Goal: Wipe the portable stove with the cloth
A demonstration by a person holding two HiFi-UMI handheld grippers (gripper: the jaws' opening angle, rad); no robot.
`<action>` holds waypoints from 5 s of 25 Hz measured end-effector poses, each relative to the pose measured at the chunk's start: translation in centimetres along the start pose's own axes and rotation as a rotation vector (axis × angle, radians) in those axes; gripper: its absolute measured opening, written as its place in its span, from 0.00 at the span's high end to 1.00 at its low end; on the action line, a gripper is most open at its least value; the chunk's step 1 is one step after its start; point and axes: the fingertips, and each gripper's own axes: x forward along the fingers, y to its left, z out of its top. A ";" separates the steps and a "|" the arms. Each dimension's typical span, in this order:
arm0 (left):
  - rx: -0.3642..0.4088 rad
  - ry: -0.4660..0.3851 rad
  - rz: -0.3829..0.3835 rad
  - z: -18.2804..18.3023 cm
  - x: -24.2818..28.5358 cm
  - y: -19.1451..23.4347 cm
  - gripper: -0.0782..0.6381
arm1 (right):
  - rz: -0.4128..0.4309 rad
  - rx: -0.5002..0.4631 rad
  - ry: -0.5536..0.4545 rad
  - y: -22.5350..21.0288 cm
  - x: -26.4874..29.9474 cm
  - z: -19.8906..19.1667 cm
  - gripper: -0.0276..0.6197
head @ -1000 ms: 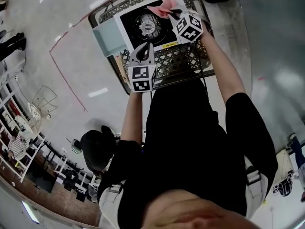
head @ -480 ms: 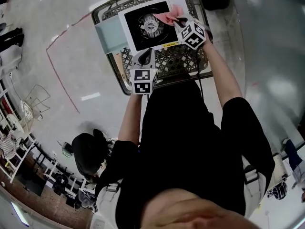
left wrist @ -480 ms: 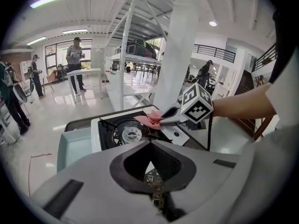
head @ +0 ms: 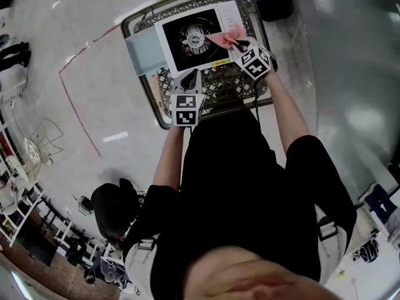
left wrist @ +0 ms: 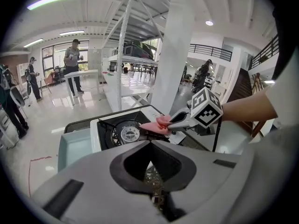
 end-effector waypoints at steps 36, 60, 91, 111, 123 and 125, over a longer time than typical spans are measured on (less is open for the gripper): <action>0.007 0.009 -0.027 -4.3 -2.9 -2.3 0.89 | -0.126 0.101 0.019 3.9 -2.6 -4.4 0.90; -0.069 -0.069 0.006 -6.8 -5.8 -1.0 0.89 | -0.086 0.109 0.013 9.9 -2.5 -4.0 0.90; -0.004 -0.468 0.077 -0.5 -15.7 -5.4 0.89 | -0.238 0.064 -0.549 18.7 -23.5 7.9 0.91; -0.068 -0.626 0.148 3.0 -20.5 -16.8 0.89 | -0.265 0.065 -0.727 16.8 -36.1 4.7 0.91; -0.031 -0.649 0.213 2.9 -21.9 -20.6 0.89 | -0.308 0.104 -0.778 14.9 -40.3 1.2 0.91; -0.023 -0.653 0.205 3.0 -21.7 -21.3 0.89 | -0.311 0.110 -0.784 14.7 -40.5 0.8 0.91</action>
